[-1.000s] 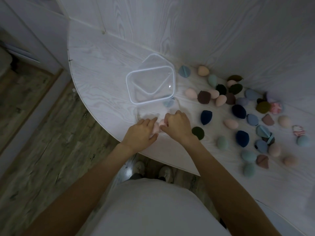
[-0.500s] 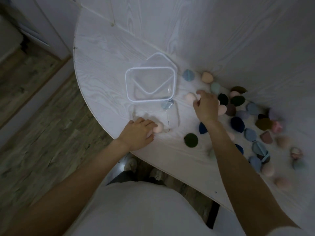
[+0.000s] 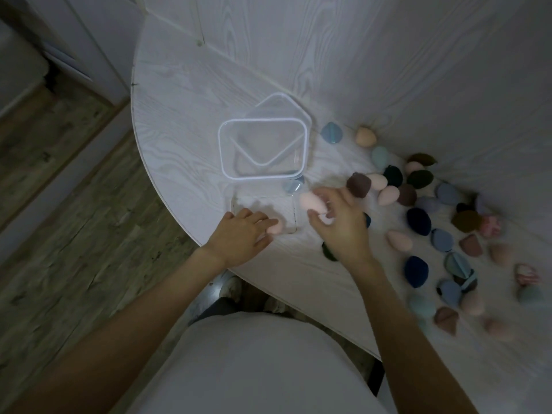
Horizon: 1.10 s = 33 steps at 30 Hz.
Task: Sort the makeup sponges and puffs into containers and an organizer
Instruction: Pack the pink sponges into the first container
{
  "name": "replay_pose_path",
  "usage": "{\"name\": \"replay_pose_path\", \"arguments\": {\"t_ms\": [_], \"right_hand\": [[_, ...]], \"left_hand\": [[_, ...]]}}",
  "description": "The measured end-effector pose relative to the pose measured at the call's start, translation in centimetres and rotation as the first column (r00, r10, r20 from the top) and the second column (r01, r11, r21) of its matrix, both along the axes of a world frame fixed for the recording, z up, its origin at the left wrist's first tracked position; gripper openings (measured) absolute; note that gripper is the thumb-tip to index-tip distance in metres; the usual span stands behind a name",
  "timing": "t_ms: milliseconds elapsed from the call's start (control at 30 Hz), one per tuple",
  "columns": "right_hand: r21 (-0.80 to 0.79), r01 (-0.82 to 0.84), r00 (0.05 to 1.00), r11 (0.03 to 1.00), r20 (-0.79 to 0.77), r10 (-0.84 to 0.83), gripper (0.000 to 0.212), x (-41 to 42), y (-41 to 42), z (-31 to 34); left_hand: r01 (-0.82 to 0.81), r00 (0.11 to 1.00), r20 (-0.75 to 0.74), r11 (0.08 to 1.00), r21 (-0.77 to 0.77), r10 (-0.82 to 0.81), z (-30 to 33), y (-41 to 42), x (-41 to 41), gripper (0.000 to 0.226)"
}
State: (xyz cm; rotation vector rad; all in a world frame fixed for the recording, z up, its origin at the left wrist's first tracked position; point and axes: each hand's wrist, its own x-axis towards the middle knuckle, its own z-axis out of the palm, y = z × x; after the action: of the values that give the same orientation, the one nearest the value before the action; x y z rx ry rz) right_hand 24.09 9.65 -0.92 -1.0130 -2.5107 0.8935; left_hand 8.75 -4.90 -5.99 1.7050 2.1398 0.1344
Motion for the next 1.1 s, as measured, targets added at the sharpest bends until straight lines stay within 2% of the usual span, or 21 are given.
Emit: {"name": "replay_pose_path", "arguments": {"t_ms": [67,133,200,333,500,633,900,1100], "right_hand": [[0.195,-0.154,0.973,0.969,0.199,0.115,0.036,-1.6,-1.1,-0.7],[0.385,-0.319,0.890,0.866,0.436,0.134,0.027,-3.0,-1.0,-1.5],[0.403,-0.414,0.809,0.816,0.574,0.127,0.018,-4.0,-0.8,-1.9],[0.297,-0.471,0.715,0.831,0.680,0.162,0.020,-4.6,-0.9,-2.7],[0.306,-0.392,0.817,0.868,0.549,0.175,0.029,-3.6,-1.0,-2.6],[0.346,-0.462,0.801,0.816,0.559,0.216,0.027,-3.0,-0.7,-2.5],[0.346,-0.331,0.882,0.878,0.444,0.157,0.016,-2.1,-1.0,-3.1],[0.287,-0.292,0.903,0.912,0.398,0.164,0.022,-2.0,-1.9,-3.1]], "left_hand": [[0.011,1.000,-0.014,0.999,0.031,-0.010,-0.2,-0.2,-0.1,0.048],[0.014,1.000,-0.027,0.998,0.057,-0.012,-0.4,-0.2,-0.1,0.040],[0.005,1.000,-0.020,0.998,0.055,-0.004,-0.2,-0.2,0.0,0.039],[-0.002,1.000,-0.031,0.999,0.049,0.003,-0.1,0.0,0.1,0.043],[0.010,1.000,-0.018,0.998,0.064,-0.009,-0.2,-0.1,0.0,0.045],[0.014,1.000,-0.015,0.998,0.054,-0.013,-0.2,0.0,0.0,0.046],[0.005,1.000,0.020,0.996,0.087,-0.007,-0.2,-0.1,-0.1,0.048],[0.017,0.999,0.036,0.996,0.091,-0.020,-0.1,-0.1,-0.4,0.051]]}}
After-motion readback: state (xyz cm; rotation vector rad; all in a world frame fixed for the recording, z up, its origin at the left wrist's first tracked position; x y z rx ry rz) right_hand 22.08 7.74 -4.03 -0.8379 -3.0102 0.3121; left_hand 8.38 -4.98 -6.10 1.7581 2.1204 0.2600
